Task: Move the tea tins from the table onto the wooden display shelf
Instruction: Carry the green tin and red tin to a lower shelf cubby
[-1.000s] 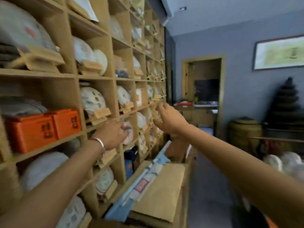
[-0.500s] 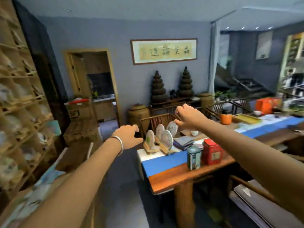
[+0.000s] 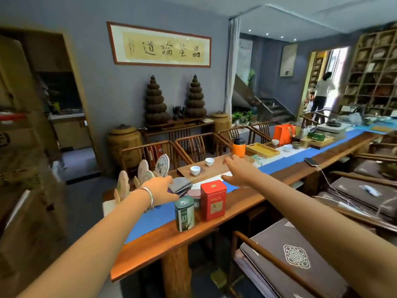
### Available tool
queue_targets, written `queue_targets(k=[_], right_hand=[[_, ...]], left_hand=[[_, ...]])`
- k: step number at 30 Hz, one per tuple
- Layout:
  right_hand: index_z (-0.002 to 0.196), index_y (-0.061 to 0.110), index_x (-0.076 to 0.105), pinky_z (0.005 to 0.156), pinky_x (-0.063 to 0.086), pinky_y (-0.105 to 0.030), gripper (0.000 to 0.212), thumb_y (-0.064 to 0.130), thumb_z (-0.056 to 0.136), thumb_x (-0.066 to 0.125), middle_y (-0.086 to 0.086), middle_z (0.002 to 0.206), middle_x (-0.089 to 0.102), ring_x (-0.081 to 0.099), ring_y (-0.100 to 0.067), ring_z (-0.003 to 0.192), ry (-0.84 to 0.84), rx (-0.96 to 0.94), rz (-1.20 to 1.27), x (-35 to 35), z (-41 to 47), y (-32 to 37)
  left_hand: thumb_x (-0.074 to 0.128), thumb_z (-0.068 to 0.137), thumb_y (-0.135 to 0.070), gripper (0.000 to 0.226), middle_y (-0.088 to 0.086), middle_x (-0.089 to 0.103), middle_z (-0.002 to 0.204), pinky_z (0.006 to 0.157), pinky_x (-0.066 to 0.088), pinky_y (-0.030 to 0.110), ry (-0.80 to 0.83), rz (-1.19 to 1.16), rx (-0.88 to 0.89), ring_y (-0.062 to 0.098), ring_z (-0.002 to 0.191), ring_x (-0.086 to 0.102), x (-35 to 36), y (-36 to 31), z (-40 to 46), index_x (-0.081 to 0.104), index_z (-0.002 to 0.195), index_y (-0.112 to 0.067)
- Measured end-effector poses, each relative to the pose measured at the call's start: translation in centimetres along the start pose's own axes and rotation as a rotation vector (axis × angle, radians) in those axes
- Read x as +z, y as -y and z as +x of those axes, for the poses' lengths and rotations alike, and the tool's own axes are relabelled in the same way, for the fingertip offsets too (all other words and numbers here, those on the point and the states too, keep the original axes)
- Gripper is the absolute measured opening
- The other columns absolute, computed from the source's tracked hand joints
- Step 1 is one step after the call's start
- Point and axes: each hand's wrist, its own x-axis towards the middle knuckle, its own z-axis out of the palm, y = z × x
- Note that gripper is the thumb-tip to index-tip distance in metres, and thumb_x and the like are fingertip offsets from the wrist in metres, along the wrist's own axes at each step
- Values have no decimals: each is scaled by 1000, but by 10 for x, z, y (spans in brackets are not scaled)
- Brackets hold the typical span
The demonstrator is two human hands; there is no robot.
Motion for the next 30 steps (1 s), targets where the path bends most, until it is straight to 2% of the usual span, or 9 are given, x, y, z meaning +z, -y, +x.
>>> queue_targets(k=[4,10,13,15,18,21,25,28,30], right_hand=[[128,12,44,87,47,-38,53,42,89,61,-13,130,49,51,-27,112,79,-8,43,40,30,-29],[129,17,38,85,50,-42,68,51,78,69,-10,121,46,53,-27,107,257,46,129,111,87,-55],[136,23,31,92,49,-45,84,53,71,75,-9,125,42,51,-27,114,329,54,126,147,125,-71],[146,28,19,101,44,-49,103,55,65,78,-13,141,34,44,-32,127,377,57,82,171,152,-82],[150,39,2,111,31,-55,122,58,58,80,-19,159,6,24,-39,142,467,44,-5,204,195,-98],[148,45,-7,113,25,-58,129,61,55,80,-17,160,-5,17,-40,144,543,15,-46,236,230,-111],[149,40,-8,113,23,-56,128,66,57,77,-15,159,0,15,-39,143,608,-112,-118,275,262,-121],[150,33,1,106,32,-49,122,71,58,72,-12,145,28,32,-35,132,565,-217,-144,293,272,-126],[147,33,8,97,37,-44,120,80,53,64,-4,130,39,40,-27,116,522,-245,-107,305,277,-131]], left_hand=[[63,78,-57,63,7,60,114,86,50,42,54,30,-3,26,100,58,34,2,46,46,123,-16],[67,69,-63,88,11,47,129,90,45,39,101,20,-50,30,114,46,97,27,110,34,135,-15],[66,62,-70,115,14,15,155,111,27,52,77,43,-79,35,142,15,126,44,150,10,150,-22],[69,59,-70,124,10,-8,159,112,18,63,101,-10,-96,33,146,-6,147,54,178,-8,150,-36],[74,57,-66,128,7,-20,158,110,14,68,177,-56,-94,33,145,-16,175,66,218,-18,145,-45],[75,59,-60,127,5,-20,158,110,11,69,241,-78,-83,33,145,-18,200,77,248,-18,145,-46],[75,60,-57,123,3,-17,159,110,12,65,311,-129,-100,33,146,-13,232,87,275,-11,146,-46],[68,60,-61,111,5,13,155,109,32,51,304,-203,-93,35,140,18,248,88,281,3,149,-40],[60,59,-69,102,1,36,133,95,44,40,247,-257,-101,30,120,40,256,88,286,17,146,-37]])
